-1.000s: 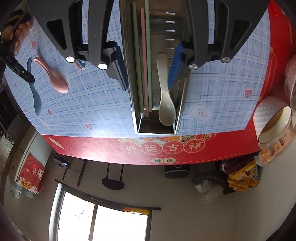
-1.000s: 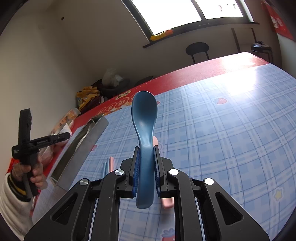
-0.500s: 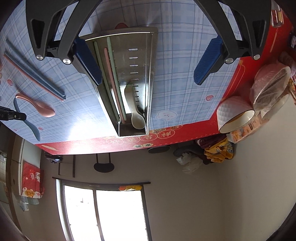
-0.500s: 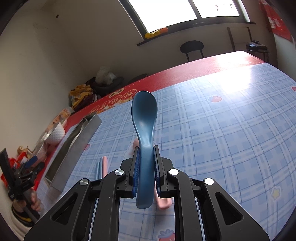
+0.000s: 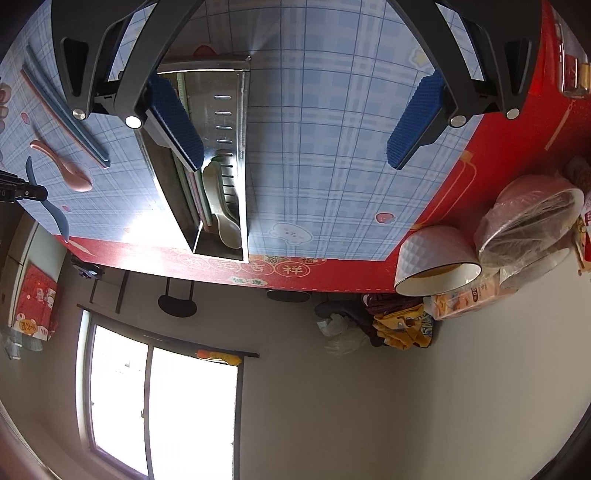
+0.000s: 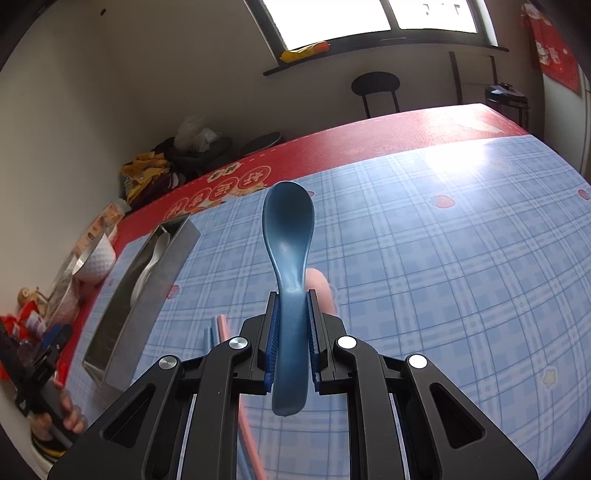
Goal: Organize utensils
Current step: 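Lower the dark blue spoon into the steel tray and open the right tool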
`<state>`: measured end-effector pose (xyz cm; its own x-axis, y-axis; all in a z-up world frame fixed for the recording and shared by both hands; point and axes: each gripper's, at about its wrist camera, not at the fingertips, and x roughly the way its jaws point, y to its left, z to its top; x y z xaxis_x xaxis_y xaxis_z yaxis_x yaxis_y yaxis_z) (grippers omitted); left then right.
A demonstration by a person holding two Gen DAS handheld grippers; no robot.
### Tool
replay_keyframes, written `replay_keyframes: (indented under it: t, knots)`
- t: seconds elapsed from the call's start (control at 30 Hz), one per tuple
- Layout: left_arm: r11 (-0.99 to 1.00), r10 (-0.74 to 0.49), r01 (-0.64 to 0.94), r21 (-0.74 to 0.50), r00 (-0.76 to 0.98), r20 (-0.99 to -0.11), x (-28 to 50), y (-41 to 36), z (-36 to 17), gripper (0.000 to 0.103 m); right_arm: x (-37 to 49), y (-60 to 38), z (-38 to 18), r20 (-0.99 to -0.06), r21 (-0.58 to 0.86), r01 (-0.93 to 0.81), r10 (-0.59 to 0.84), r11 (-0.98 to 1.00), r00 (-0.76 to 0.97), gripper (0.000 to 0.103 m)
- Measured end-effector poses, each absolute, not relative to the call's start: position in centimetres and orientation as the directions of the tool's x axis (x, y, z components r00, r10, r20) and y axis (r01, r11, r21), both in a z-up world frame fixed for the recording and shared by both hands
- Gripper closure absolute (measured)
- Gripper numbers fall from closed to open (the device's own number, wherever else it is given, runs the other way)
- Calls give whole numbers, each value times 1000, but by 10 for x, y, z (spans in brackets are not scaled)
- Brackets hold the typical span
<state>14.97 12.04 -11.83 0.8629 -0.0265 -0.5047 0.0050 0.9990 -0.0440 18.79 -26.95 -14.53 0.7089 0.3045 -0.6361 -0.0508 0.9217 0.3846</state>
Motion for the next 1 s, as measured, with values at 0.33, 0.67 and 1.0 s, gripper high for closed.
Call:
replay_keyframes:
  t: [0.33, 0.67, 1.0]
  knots:
    - [999, 2, -22, -35, 871, -492, 145, 121, -118, 6, 242, -148, -120, -667, 350, -184, 382, 919, 639, 89]
    - [998, 12, -44, -52, 864, -503, 149, 128, -119, 6, 293, -64, -124, -727, 375, -176, 407, 910, 553, 89]
    - [993, 22, -75, -87, 864, -503, 150, 138, -117, 6, 307, -45, -145, -783, 351, -104, 353, 930, 513, 89]
